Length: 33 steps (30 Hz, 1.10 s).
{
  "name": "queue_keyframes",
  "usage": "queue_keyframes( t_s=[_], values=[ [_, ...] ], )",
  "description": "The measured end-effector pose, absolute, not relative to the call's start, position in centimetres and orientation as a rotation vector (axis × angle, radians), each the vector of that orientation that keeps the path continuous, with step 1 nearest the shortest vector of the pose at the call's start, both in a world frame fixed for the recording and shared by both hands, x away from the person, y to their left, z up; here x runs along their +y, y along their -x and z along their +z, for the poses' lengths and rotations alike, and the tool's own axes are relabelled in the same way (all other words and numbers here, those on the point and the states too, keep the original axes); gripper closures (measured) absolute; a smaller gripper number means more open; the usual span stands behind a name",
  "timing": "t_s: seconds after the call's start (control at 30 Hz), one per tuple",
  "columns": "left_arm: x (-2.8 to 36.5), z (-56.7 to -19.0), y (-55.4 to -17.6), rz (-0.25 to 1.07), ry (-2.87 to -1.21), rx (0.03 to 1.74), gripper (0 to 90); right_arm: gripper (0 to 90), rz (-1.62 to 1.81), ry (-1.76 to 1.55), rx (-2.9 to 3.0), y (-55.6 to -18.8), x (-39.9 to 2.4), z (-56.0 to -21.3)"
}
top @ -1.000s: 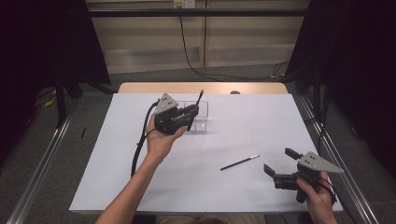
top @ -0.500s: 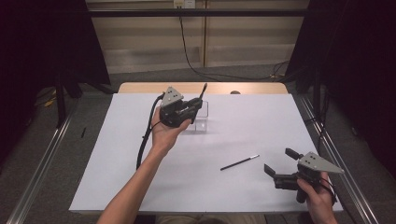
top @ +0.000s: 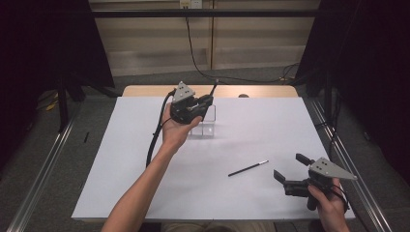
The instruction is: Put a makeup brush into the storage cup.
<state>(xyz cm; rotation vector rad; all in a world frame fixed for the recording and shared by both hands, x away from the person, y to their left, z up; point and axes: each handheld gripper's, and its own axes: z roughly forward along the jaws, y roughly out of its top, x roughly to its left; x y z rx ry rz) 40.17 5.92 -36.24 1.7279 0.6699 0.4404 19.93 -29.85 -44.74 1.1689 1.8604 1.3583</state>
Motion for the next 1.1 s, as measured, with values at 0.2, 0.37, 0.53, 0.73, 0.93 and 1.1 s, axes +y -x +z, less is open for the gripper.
queue_keyframes(
  t_s=[0.2,0.37,0.53,0.73,0.93,1.1],
  values=[
    [5.7,-36.3,-40.9,0.465,-1.725,0.672,79.1,0.0,1.361,-1.170,1.863,-20.0,-29.8,-44.8],
    [5.5,-36.7,-41.8,0.452,-1.701,0.694,79.1,0.0,1.361,-1.164,1.868,-20.0,-29.7,-44.8],
    [4.8,-37.5,-42.7,0.444,-1.708,0.702,79.1,0.0,1.361,-1.163,1.869,-20.0,-29.8,-44.8],
    [4.5,-38.0,-43.6,0.443,-1.702,0.723,79.0,0.0,1.360,-1.169,1.866,-20.0,-29.9,-44.8],
    [4.4,-38.6,-44.0,0.438,-1.698,0.739,79.1,0.0,1.362,-1.174,1.861,-20.0,-29.9,-44.8],
    [4.2,-39.1,-43.9,0.430,-1.706,0.735,79.1,0.0,1.363,-1.173,1.861,-20.0,-29.9,-44.8]
  ],
)
